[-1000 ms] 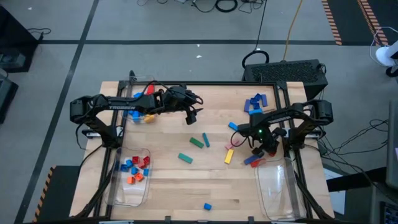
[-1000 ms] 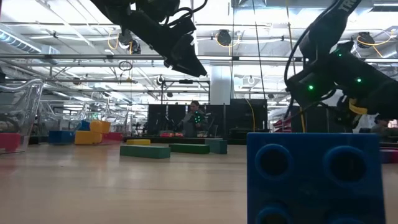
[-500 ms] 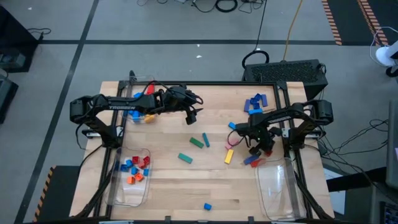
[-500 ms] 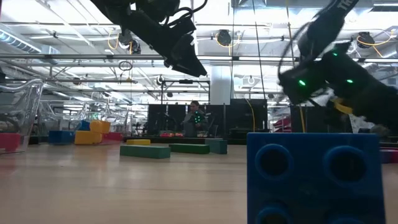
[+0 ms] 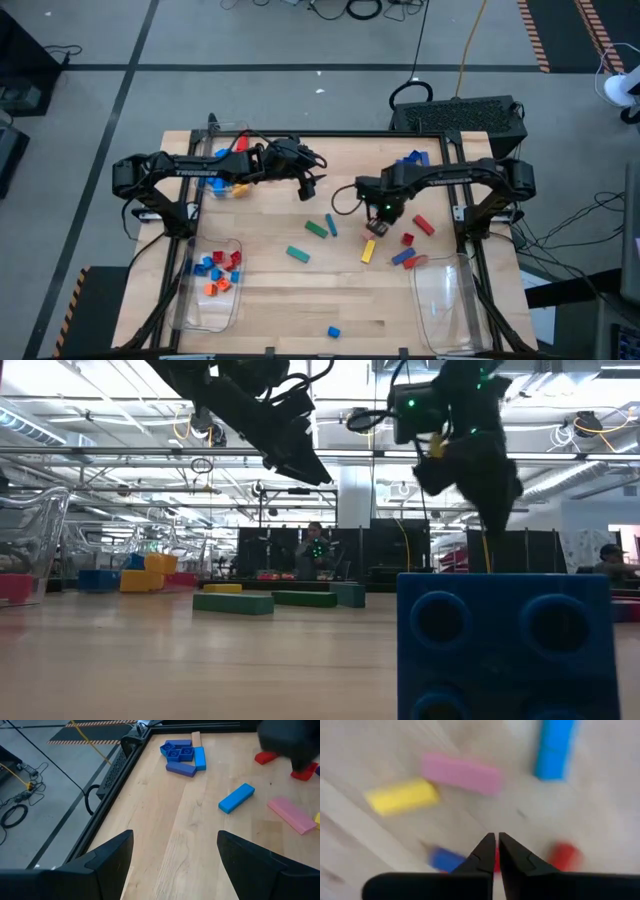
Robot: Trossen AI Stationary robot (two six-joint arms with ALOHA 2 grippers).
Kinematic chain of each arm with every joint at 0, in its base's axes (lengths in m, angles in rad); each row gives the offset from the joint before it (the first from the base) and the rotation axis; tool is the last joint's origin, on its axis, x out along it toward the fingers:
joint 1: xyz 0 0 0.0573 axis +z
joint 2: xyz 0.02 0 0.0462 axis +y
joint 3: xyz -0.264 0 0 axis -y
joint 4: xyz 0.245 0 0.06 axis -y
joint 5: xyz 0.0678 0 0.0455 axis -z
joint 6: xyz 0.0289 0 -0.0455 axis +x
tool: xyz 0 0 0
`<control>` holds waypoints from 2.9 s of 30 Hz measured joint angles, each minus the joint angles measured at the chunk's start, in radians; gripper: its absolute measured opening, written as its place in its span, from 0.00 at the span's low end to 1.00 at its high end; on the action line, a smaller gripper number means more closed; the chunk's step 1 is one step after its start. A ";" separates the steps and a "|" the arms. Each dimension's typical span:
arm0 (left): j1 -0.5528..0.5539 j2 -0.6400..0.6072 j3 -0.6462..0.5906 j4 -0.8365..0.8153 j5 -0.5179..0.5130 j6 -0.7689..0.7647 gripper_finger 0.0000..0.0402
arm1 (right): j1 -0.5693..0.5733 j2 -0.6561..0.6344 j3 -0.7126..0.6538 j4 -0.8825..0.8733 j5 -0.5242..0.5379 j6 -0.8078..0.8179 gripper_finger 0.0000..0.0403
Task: Sort blocks by size
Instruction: Put the red four stud game piece into the bottom left transparent bin
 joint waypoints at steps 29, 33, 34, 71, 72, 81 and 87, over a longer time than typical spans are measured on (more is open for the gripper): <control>0.000 0.000 0.000 0.000 0.000 0.000 0.72 | 0.060 0.101 -0.225 0.044 -0.079 -0.133 0.69; 0.000 0.000 0.000 0.000 0.000 0.001 0.72 | 0.081 0.101 -0.240 0.067 -0.078 -0.121 0.61; 0.000 0.000 0.000 0.000 0.000 0.001 0.72 | 0.084 0.101 -0.241 0.079 -0.079 -0.113 0.57; -0.353 -0.009 -0.055 0.034 -0.296 0.286 0.72 | -0.043 -0.064 -0.222 1.116 -0.154 -0.226 0.27; -0.361 -0.009 -0.055 0.033 -0.299 0.296 0.72 | -0.051 -0.064 -0.222 1.134 -0.180 -0.226 0.27; -0.397 -0.006 -0.055 0.045 -0.305 0.343 0.72 | -0.094 -0.064 -0.222 1.337 -0.364 -0.208 0.27; -0.396 -0.006 -0.055 0.100 -0.301 0.350 0.72 | -0.089 -0.064 -0.222 1.437 -0.416 -0.184 0.27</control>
